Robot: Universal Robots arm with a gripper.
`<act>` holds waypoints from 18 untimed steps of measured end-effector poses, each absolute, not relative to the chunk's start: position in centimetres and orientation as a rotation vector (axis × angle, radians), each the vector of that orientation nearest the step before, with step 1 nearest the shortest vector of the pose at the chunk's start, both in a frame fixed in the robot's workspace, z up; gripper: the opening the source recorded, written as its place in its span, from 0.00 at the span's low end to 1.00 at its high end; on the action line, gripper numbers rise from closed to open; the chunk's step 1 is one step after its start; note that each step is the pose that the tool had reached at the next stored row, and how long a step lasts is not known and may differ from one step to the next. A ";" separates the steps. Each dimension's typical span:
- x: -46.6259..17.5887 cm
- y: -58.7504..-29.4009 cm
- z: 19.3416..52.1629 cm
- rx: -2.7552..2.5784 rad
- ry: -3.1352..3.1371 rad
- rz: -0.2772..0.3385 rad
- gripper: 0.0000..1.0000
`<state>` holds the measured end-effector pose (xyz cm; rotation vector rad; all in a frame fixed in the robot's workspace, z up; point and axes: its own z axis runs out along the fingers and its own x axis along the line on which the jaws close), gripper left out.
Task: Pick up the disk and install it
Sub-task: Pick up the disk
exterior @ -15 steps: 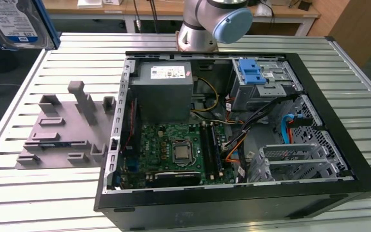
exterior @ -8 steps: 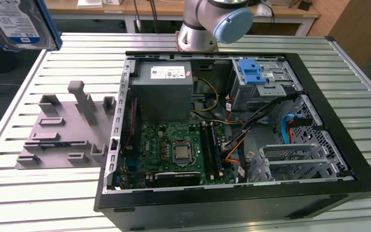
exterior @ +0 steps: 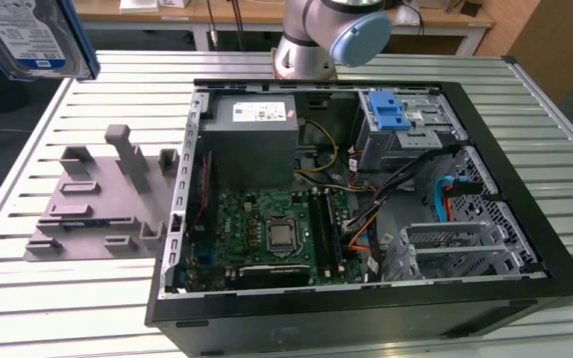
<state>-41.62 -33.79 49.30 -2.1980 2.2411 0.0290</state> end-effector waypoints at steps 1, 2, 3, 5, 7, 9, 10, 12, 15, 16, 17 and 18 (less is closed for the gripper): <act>-41.5 -33.8 49.3 -2.198 2.241 0.029 0.36; -41.5 -33.9 49.3 -2.198 2.241 0.029 0.36; -41.4 -33.9 49.3 -2.198 2.241 0.029 0.36; -41.3 -34.0 49.3 -2.198 2.241 0.029 0.36; -41.1 -34.1 49.3 -2.198 2.241 0.029 0.36; -40.9 -34.1 49.3 -2.198 2.241 0.029 0.36; -40.8 -34.1 49.3 -2.198 2.241 0.029 0.36; -40.6 -34.2 49.3 -2.198 2.241 0.029 0.36; -40.1 -34.3 49.3 -2.198 2.241 0.029 0.36; -39.8 -34.3 49.3 -2.198 2.241 0.029 0.36; -39.6 -34.3 49.3 -2.198 2.241 0.029 0.36; -39.3 -34.4 49.3 -2.198 2.241 0.029 0.36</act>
